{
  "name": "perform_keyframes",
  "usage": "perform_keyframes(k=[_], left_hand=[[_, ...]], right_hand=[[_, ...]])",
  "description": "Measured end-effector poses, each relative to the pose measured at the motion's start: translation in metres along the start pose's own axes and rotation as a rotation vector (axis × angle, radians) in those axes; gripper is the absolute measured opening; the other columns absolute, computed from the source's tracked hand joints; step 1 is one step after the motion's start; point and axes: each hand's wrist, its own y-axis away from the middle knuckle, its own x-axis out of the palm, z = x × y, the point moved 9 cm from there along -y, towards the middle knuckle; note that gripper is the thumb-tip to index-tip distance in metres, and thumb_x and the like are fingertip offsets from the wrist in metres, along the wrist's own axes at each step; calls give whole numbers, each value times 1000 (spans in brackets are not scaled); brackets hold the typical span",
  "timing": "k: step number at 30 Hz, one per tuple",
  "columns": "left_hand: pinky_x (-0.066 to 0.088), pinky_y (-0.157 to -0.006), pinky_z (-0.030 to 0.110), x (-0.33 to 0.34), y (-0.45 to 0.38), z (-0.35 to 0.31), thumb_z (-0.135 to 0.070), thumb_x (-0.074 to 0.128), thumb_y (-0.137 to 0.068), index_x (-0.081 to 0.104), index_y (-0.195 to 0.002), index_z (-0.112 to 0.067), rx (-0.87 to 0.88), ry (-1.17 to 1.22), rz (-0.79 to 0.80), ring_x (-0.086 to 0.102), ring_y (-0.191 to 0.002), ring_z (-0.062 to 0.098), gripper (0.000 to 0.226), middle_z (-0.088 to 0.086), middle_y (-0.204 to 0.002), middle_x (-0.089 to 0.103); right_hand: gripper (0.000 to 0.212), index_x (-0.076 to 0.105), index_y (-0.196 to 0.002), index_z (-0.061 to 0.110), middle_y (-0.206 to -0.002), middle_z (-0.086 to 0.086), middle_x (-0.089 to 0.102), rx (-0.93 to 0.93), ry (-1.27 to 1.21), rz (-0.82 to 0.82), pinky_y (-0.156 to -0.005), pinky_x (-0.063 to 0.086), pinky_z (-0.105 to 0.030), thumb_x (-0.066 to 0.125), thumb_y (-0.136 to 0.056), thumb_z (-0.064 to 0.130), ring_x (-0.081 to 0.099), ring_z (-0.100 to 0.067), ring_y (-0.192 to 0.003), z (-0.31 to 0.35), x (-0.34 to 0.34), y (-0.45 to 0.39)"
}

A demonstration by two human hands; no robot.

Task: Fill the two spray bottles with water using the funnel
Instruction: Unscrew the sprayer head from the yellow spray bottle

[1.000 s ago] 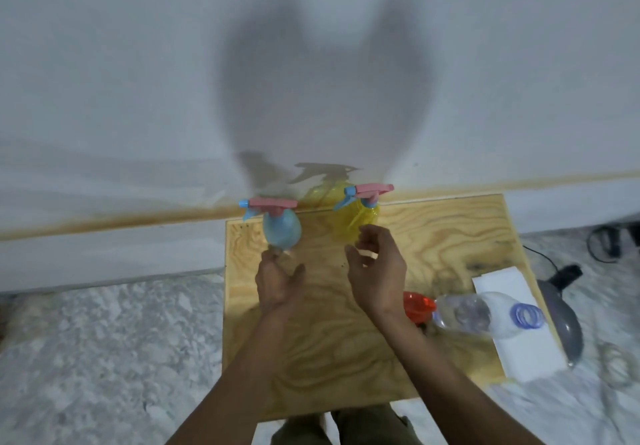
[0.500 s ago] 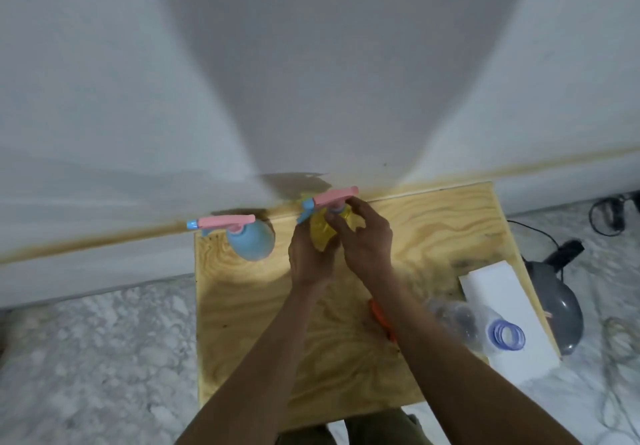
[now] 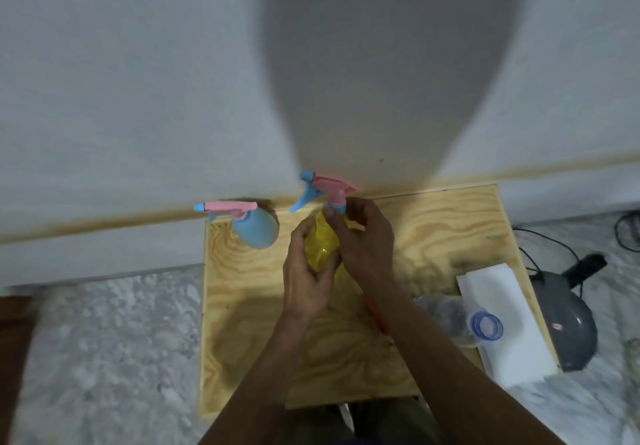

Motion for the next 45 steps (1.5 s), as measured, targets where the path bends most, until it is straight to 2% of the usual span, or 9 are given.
perform_keyframes(k=[9, 13, 18, 23, 30, 34, 38, 43, 45], left_hand=[[52, -102, 37, -43, 83, -31, -41, 66, -91, 46, -143, -30, 53, 45, -112, 47, -128, -10, 57, -20, -137, 54], [47, -104, 26, -63, 136, -42, -48, 60, -91, 40, -141, -35, 143, 71, -179, 49, -132, -1, 56, -11, -141, 52], [53, -99, 38, -86, 187, -45, -41, 62, -93, 46, -141, -25, 217, 81, -236, 57, -128, 12, 54, -4, -138, 58], [50, -94, 19, -102, 214, -60, -46, 62, -89, 51, -138, -28, 264, 101, -253, 59, -121, 2, 54, -9, -132, 62], [41, -92, 5, -115, 227, -74, -51, 60, -87, 55, -138, -13, 277, 184, -248, 52, -119, -16, 63, -27, -131, 55], [51, -90, 17, -119, 228, -80, -59, 63, -85, 53, -137, -21, 262, 286, -199, 62, -117, 1, 65, -21, -126, 65], [55, -83, 24, -121, 227, -79, -42, 73, -83, 55, -131, -16, 265, 318, -178, 70, -105, 13, 57, -9, -116, 70], [46, -88, 9, -129, 226, -80, -32, 73, -83, 57, -126, -28, 235, 372, -166, 61, -112, -8, 46, -27, -117, 68], [46, -92, 10, -133, 224, -82, -40, 73, -81, 58, -125, -36, 232, 372, -172, 58, -120, -6, 46, -22, -123, 66]], right_hand=[[19, 70, -97, 26, -84, 11, 72, -132, -179, 114, -75, 56, -28, 80, -82, 34, 67, -1, -81, 53, -17, 83], [22, 71, -98, 19, -81, 9, 72, -90, -312, 141, -70, 52, -20, 82, -81, 29, 64, -2, -76, 52, -19, 138], [17, 71, -94, 22, -81, 8, 72, -119, -342, 179, -71, 52, -21, 81, -82, 29, 65, -5, -77, 57, -26, 196], [18, 71, -102, 15, -77, 9, 68, -181, -350, 222, -65, 48, -16, 75, -89, 26, 59, -2, -69, 68, -32, 227], [12, 74, -99, 19, -89, 3, 75, -216, -405, 310, -79, 52, -22, 65, -96, 27, 66, -7, -86, 82, -26, 248], [5, 70, -95, 25, -92, -5, 72, -242, -388, 288, -82, 52, -26, 68, -94, 29, 65, -12, -91, 91, -29, 250], [11, 63, -99, 21, -96, 0, 68, -214, -461, 237, -80, 53, -25, 71, -92, 23, 66, -14, -91, 87, -34, 248], [21, 69, -108, 19, -103, -2, 74, -233, -414, 249, -88, 56, -36, 74, -90, 27, 66, -15, -91, 88, -30, 253], [26, 68, -110, 19, -104, -4, 73, -257, -399, 209, -87, 57, -34, 78, -86, 25, 67, -21, -95, 92, -33, 253]])
